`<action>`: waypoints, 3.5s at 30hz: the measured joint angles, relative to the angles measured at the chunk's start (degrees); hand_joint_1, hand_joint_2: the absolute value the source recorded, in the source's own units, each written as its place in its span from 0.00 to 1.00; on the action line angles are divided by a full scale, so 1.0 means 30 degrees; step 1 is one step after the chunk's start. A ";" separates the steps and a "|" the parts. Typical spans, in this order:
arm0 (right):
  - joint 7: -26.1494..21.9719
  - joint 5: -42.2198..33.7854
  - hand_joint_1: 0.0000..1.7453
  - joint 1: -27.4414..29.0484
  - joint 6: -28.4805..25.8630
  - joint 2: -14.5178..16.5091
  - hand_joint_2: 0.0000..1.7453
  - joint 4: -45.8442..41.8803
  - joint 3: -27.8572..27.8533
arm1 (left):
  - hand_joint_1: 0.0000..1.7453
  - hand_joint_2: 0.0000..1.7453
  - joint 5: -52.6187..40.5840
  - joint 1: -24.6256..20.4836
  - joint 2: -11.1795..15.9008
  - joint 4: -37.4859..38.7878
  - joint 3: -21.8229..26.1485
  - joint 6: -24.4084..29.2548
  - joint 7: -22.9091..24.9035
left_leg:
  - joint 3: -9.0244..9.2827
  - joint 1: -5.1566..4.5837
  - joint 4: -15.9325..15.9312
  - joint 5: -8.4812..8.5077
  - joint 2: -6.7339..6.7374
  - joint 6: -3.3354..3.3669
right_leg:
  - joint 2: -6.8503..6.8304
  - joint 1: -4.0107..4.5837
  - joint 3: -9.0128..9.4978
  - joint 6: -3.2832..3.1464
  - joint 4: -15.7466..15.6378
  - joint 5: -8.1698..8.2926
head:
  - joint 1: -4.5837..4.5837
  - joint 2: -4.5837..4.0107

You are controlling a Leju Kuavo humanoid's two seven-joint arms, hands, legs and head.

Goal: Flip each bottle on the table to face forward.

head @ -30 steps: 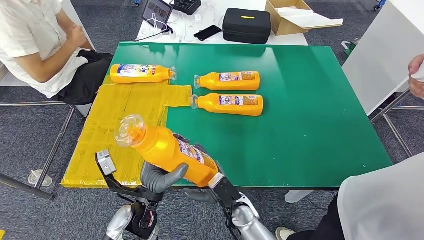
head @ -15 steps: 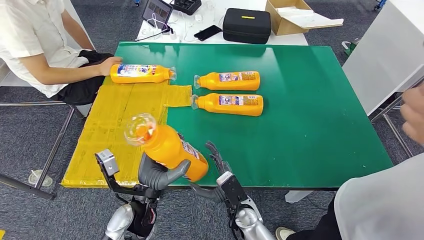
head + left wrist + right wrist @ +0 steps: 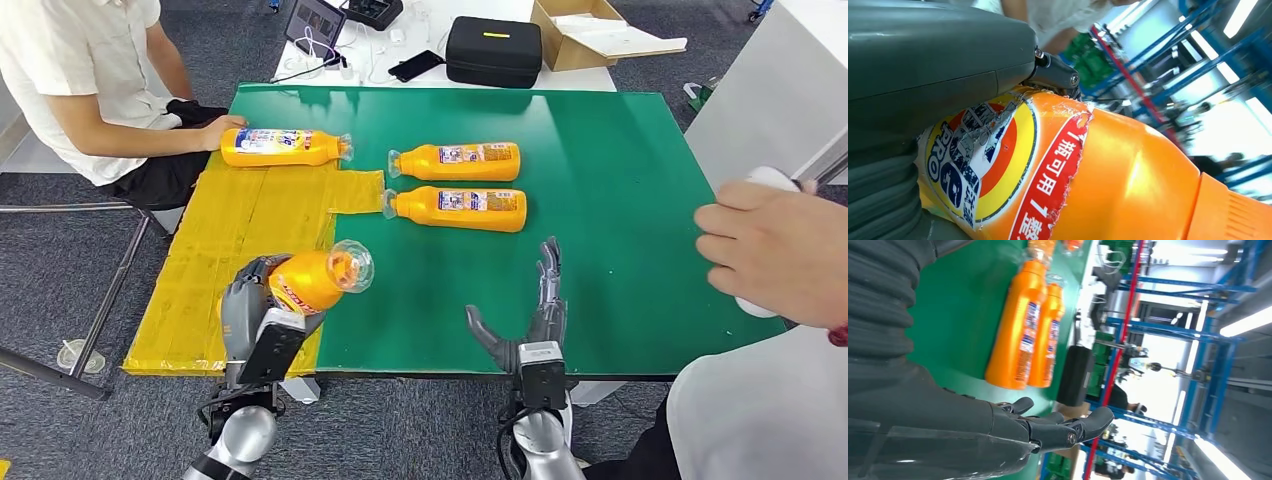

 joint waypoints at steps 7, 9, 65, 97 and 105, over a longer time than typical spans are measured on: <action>0.0000 -0.0004 0.00 0.0210 0.0652 0.0033 1.00 -0.0598 -0.0113 | 1.00 1.00 -0.3288 -0.0884 0.0231 0.2641 0.0109 -0.0286 0.1965 | 0.0000 0.0000 0.0000 0.0003 0.0002 -0.0001 | 0.0001 0.0001 0.0001 0.0000 0.0001 0.0001 | 0.0000 0.0000; 0.0000 0.0016 0.00 0.0183 0.0864 0.0045 1.00 -0.0610 -0.0113 | 1.00 1.00 -0.4247 -0.1321 0.0321 0.3502 0.0109 -0.0802 0.2627 | -0.0001 0.0001 0.0000 0.0004 0.0001 -0.0001 | 0.0000 0.0001 0.0002 0.0000 0.0002 0.0001 | 0.0002 0.0000; 0.0000 -0.0468 0.00 -0.1149 0.1435 0.0235 1.00 0.2025 -0.0738 | 0.00 1.00 -0.5279 -0.7721 0.0652 1.2593 -0.0585 -0.8142 0.2456 | 0.0130 -0.0001 -0.0003 0.0024 -0.0016 -0.0018 | -0.0003 -0.0003 0.0130 -0.0004 0.0016 0.0010 | 0.0000 0.0000; 0.1399 0.7858 0.00 -0.1386 -0.1669 -0.1166 1.00 0.2883 -0.0725 | 0.00 1.00 0.3050 -0.1956 0.0633 0.1018 -0.3590 -0.8758 -0.0113 | 0.0016 -0.0015 0.0000 0.0003 -0.0021 -0.0006 | -0.0005 -0.0017 0.0031 0.0012 0.0005 -0.0006 | 0.0000 0.0002; 0.4365 1.2515 0.00 -0.2255 -0.1925 -0.3097 1.00 0.4141 -0.1058 | 0.00 1.00 0.6234 0.0389 -0.0492 -0.0569 -0.3772 -0.8570 0.0315 | 0.0007 -0.0042 0.0000 -0.0007 -0.0024 0.0014 | -0.0005 -0.0036 0.0031 0.0028 -0.0002 -0.0008 | -0.0004 0.0002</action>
